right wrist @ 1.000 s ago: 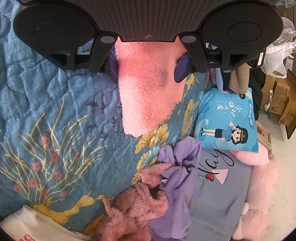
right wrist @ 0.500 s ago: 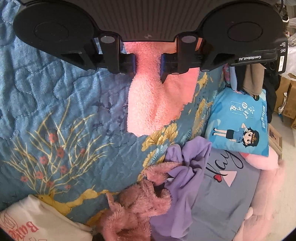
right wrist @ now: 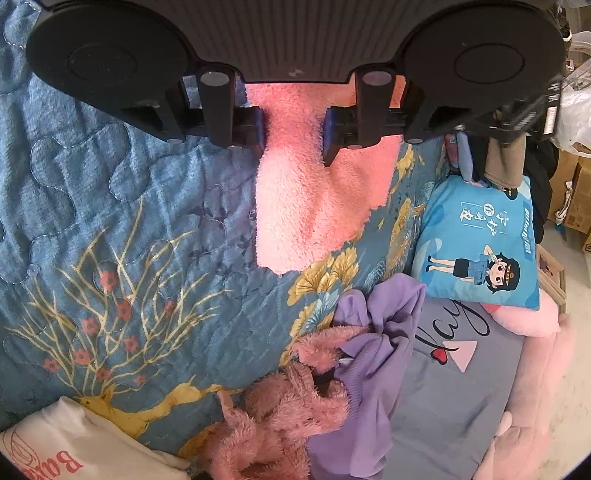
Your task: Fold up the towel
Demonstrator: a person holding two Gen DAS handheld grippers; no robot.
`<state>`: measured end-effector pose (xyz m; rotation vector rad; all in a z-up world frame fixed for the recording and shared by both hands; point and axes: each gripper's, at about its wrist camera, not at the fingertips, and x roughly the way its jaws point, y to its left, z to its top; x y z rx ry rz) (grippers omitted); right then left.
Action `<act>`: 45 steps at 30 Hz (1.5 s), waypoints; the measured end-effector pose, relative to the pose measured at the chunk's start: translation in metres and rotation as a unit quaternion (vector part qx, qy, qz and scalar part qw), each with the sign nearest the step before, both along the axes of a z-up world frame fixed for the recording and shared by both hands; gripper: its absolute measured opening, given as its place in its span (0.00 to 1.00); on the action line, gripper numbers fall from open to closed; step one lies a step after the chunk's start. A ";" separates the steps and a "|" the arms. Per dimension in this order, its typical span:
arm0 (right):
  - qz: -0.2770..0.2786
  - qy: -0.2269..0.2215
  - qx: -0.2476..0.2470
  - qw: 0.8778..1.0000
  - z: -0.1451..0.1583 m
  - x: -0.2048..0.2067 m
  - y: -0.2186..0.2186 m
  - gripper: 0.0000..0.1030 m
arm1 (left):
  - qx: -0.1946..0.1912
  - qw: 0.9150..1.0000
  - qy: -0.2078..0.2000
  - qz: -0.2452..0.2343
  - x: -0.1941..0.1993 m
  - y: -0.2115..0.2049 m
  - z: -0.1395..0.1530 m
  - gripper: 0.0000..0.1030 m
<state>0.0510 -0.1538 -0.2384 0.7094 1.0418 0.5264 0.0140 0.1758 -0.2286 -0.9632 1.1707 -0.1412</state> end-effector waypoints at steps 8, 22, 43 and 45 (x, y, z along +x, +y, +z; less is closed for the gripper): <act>-0.003 0.002 0.003 1.000 -0.002 0.000 0.000 0.29 | -0.030 0.999 -0.004 -0.012 0.009 0.001 -0.015 0.79; -0.002 -0.008 -0.003 1.000 -0.002 -0.002 0.001 0.24 | -0.091 0.995 0.024 0.014 0.019 -0.001 -0.041 0.19; 0.026 -0.203 -0.173 0.963 0.085 -0.025 0.002 0.16 | 0.282 0.946 -0.128 -0.094 0.015 -0.132 0.084 0.19; 0.014 -0.209 -0.181 0.961 0.089 -0.021 -0.014 0.16 | 0.288 0.944 -0.133 -0.095 0.023 -0.153 0.089 0.19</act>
